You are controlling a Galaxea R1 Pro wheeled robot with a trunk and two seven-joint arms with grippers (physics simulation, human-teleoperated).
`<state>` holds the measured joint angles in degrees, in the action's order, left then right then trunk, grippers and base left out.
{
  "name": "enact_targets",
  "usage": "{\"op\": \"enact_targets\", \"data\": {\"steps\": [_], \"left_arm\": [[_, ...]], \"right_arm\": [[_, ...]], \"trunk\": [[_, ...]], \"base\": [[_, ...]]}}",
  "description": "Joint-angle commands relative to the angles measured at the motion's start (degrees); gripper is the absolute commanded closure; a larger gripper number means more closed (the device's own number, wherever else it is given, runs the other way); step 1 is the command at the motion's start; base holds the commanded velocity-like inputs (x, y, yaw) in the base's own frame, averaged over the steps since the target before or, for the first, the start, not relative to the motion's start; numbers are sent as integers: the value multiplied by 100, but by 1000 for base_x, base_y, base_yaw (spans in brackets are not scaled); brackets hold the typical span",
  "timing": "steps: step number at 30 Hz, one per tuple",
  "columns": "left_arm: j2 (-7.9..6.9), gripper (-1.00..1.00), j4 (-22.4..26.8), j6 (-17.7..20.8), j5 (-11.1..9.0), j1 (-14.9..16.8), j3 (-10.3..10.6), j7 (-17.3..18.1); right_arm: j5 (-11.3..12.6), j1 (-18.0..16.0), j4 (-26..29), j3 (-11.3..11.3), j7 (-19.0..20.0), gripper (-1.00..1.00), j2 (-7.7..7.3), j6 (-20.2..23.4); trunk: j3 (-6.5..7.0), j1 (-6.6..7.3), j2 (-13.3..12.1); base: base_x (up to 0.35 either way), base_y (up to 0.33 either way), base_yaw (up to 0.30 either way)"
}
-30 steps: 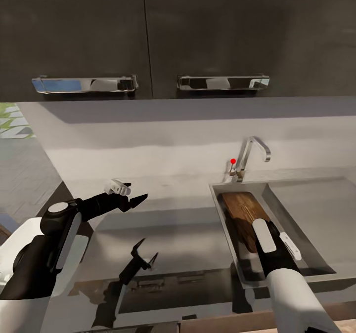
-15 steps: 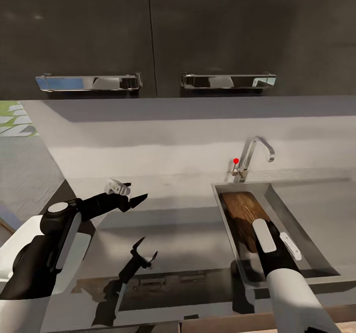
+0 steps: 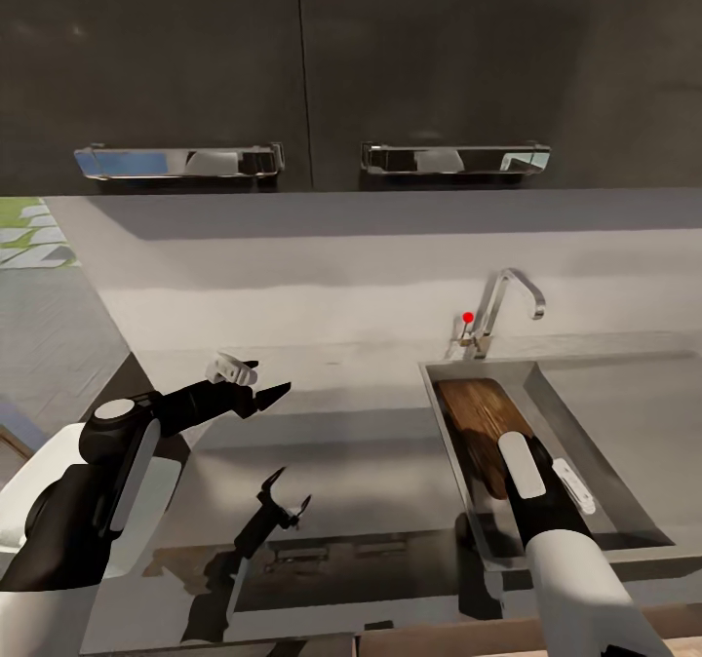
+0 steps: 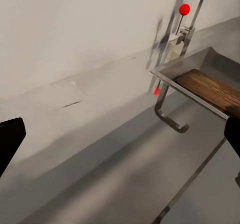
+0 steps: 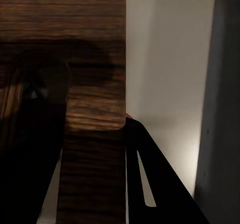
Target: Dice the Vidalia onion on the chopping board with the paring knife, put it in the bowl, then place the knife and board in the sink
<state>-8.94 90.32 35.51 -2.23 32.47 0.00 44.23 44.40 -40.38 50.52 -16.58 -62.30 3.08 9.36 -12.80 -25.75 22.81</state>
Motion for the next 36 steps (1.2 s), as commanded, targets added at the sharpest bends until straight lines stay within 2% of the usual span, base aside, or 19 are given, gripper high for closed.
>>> {"op": "enact_targets", "data": {"steps": [1,23,36], "left_arm": [[-2,-100,3,44,-23,5,0,7],[-2,-100,3,44,-23,5,0,7],[-2,-100,3,44,-23,5,0,7]], "right_arm": [[-2,-5,10,-17,-19,100,6,57],[-3,-5,10,-16,-28,100,4,57],[-2,-5,10,-18,-28,100,7,57]], "trunk": [[-12,-3,12],[-15,-3,12],[-89,-3,12]], "base": [[0,0,1],[0,-59,0],[0,-1,0]]}}
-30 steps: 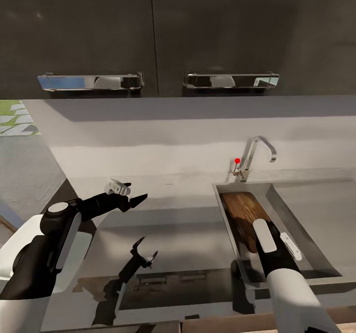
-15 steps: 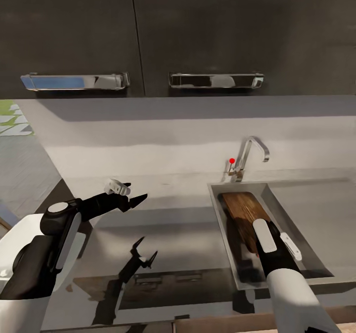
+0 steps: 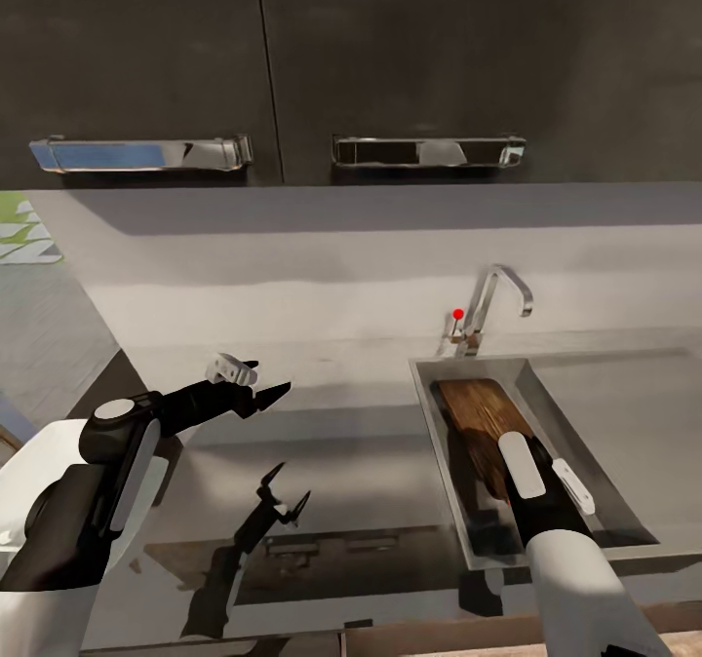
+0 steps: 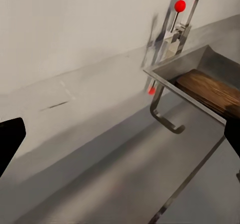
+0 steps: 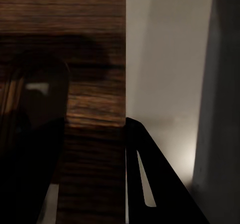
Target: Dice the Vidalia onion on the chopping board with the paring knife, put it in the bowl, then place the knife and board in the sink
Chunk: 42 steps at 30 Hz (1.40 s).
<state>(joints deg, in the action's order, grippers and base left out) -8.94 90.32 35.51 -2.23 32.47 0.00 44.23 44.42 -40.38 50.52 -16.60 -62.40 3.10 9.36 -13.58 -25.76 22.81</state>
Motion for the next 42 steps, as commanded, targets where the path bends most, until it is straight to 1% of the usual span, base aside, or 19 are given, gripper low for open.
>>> {"op": "enact_targets", "data": {"steps": [1,7,17,32,42], "left_arm": [[-2,-100,3,44,-23,5,0,7],[-2,-100,3,44,-23,5,0,7],[-2,-100,3,44,-23,5,0,7],[-2,-100,3,44,-23,5,-4,7],[-2,-100,3,44,-23,5,-2,7]], "right_arm": [[-4,-5,11,-17,-18,100,2,57],[-4,-5,11,-18,-15,100,0,57],[-4,-5,11,-19,-9,100,-2,57],[-4,-5,11,-19,-9,100,-2,57],[-4,-5,11,-19,-13,100,-2,57]], "trunk": [[-17,-3,12],[-45,-3,12],[-53,-3,12],[-152,-3,12],[-164,-3,12]], "base": [[0,0,0],[0,0,0],[0,0,3],[0,0,77],[0,0,9]]}}
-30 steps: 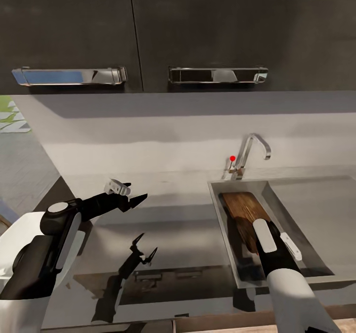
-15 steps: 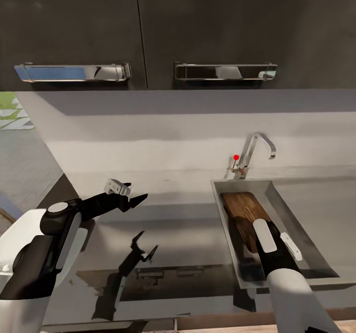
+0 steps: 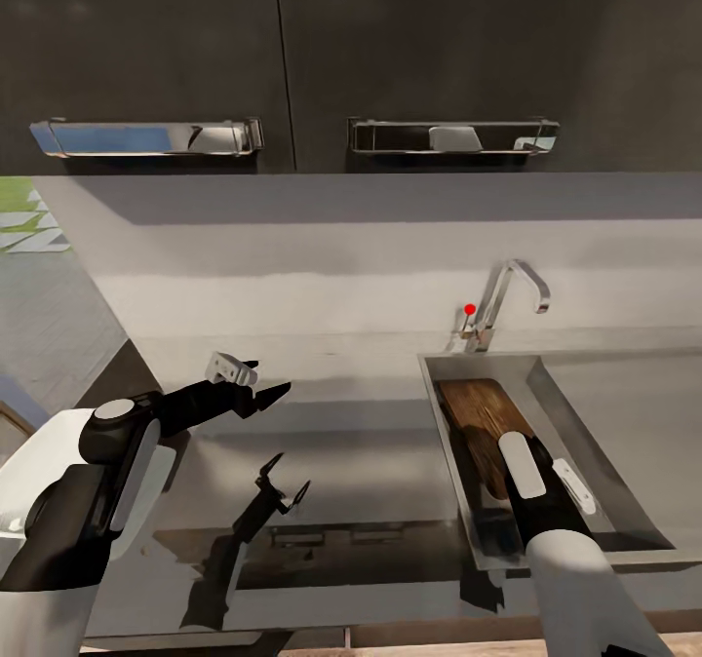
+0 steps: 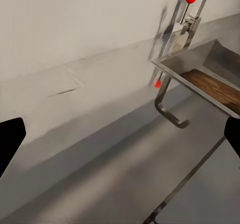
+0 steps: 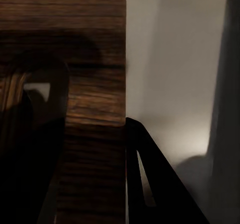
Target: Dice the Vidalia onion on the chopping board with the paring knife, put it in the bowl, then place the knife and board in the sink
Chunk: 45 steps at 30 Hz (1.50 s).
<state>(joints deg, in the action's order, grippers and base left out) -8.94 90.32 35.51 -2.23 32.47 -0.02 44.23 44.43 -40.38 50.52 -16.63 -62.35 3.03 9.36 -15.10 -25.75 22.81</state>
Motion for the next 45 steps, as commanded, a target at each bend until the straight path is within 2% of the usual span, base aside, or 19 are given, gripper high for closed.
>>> {"op": "enact_targets", "data": {"steps": [1,18,31,45], "left_arm": [[-2,-100,3,44,-23,5,0,7],[-2,-100,3,44,-23,5,0,7],[-2,-100,3,44,-23,5,0,7],[-2,-100,3,44,-23,5,-3,7]], "right_arm": [[-4,-5,11,-16,-20,100,5,57],[-4,-5,11,-16,-20,100,5,61],[-4,-5,11,-16,-17,100,5,61],[-4,-5,11,-16,-22,100,5,62]], "trunk": [[-11,-3,12],[-11,-3,12],[-103,-3,12],[-114,-3,12]], "base": [[0,0,0],[0,0,-77],[0,0,-2],[0,0,0]]}}
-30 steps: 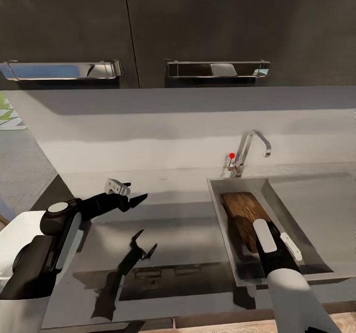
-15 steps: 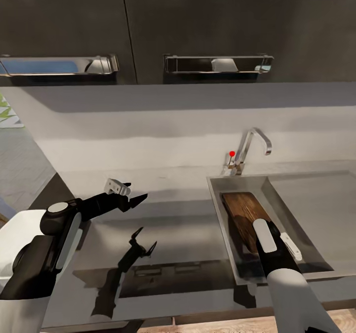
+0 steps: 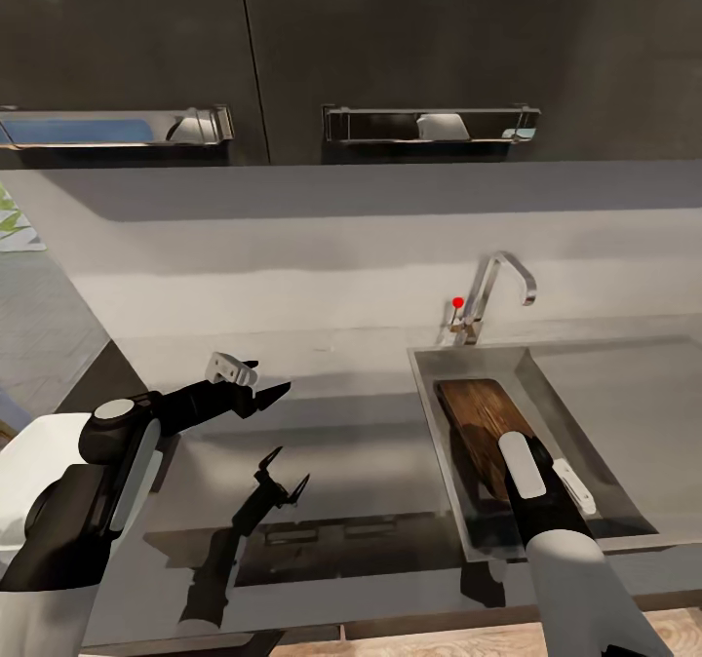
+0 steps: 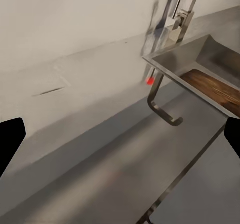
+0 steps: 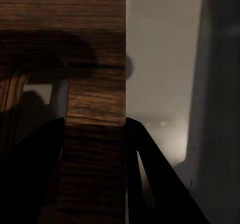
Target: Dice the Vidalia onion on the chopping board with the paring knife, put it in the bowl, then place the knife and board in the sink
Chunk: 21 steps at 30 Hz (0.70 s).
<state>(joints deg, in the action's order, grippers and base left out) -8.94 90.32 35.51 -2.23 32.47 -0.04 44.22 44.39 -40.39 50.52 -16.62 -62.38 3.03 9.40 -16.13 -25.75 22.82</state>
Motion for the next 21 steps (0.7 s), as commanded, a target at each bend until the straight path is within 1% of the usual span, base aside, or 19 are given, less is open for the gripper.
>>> {"op": "enact_targets", "data": {"steps": [1,6,7,21], "left_arm": [[-2,-100,3,44,-23,5,-2,7],[-2,-100,3,44,-23,5,-1,7],[-2,-100,3,44,-23,5,-2,7],[-2,-100,3,44,-23,5,4,7]], "right_arm": [[0,-4,10,-17,-20,100,5,60],[0,-4,10,-17,-20,100,5,58],[0,-4,10,-17,-20,-100,5,60],[0,-4,10,-17,-19,-100,5,61]], "trunk": [[-11,-3,11],[-11,-3,11],[-11,-3,11],[-11,-3,11]], "base": [[0,0,0],[0,0,0],[0,0,0],[0,0,0]]}}
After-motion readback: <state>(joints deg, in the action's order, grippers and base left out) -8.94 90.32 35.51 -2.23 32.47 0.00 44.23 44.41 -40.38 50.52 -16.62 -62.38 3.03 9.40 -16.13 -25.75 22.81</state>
